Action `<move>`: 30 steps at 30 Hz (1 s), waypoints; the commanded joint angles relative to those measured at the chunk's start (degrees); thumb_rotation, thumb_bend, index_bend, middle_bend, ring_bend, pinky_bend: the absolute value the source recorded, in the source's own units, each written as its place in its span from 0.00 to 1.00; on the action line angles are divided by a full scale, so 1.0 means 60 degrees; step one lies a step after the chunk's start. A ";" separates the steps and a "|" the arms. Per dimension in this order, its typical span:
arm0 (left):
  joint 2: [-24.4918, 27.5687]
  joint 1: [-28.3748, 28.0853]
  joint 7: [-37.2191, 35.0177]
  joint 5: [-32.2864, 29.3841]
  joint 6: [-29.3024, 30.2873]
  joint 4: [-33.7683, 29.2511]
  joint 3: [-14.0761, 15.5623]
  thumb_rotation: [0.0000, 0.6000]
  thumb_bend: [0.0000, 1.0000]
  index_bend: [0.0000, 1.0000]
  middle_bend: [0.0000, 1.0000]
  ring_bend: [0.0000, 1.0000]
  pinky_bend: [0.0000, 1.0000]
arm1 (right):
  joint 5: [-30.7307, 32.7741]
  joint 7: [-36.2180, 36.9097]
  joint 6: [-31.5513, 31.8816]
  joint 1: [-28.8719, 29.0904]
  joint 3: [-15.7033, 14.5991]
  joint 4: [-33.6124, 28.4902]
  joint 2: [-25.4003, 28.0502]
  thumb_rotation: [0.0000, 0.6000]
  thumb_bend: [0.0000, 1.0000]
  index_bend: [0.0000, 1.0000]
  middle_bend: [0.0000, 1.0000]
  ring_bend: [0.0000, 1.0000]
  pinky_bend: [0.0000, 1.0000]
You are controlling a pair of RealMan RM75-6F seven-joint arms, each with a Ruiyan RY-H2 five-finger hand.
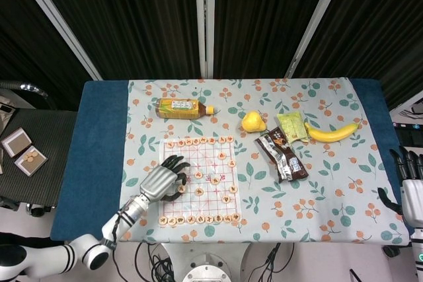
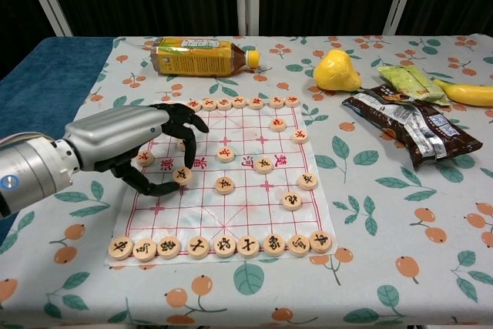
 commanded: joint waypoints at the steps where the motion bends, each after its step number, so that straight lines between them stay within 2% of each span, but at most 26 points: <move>1: -0.0092 -0.0042 0.0031 -0.0168 -0.0087 0.0239 -0.0072 1.00 0.31 0.54 0.14 0.00 0.08 | 0.0005 0.0019 -0.0003 0.0001 0.0005 0.0022 -0.0017 1.00 0.21 0.00 0.00 0.00 0.00; 10: -0.0265 -0.0103 -0.0281 -0.0291 -0.0220 0.0671 -0.0040 1.00 0.31 0.51 0.14 0.00 0.08 | 0.0039 0.0060 -0.0024 0.0008 0.0032 0.0100 -0.0048 1.00 0.22 0.00 0.00 0.00 0.00; 20: -0.0306 -0.0223 -0.0670 0.0057 0.0033 0.0815 0.0039 1.00 0.31 0.36 0.14 0.00 0.08 | 0.0089 0.0044 -0.0075 0.0018 0.0044 0.0124 -0.0066 1.00 0.22 0.00 0.00 0.00 0.00; 24: -0.0339 -0.0218 -0.0683 -0.0008 0.0004 0.0908 0.0053 1.00 0.31 0.33 0.14 0.00 0.08 | 0.0086 0.0066 -0.0051 0.0003 0.0046 0.0137 -0.0066 1.00 0.22 0.00 0.00 0.00 0.00; 28: -0.0238 -0.0135 -0.0652 0.0035 0.0199 0.0743 0.0094 1.00 0.31 0.30 0.14 0.00 0.08 | 0.0112 0.0106 -0.0015 -0.0021 0.0067 0.0155 -0.0058 1.00 0.22 0.00 0.00 0.00 0.00; 30: 0.0016 0.0012 -0.0547 0.0140 0.0548 0.0290 0.0134 1.00 0.31 0.29 0.14 0.00 0.08 | 0.0117 0.0151 0.0013 -0.0035 0.0080 0.0158 -0.0044 1.00 0.22 0.00 0.00 0.00 0.00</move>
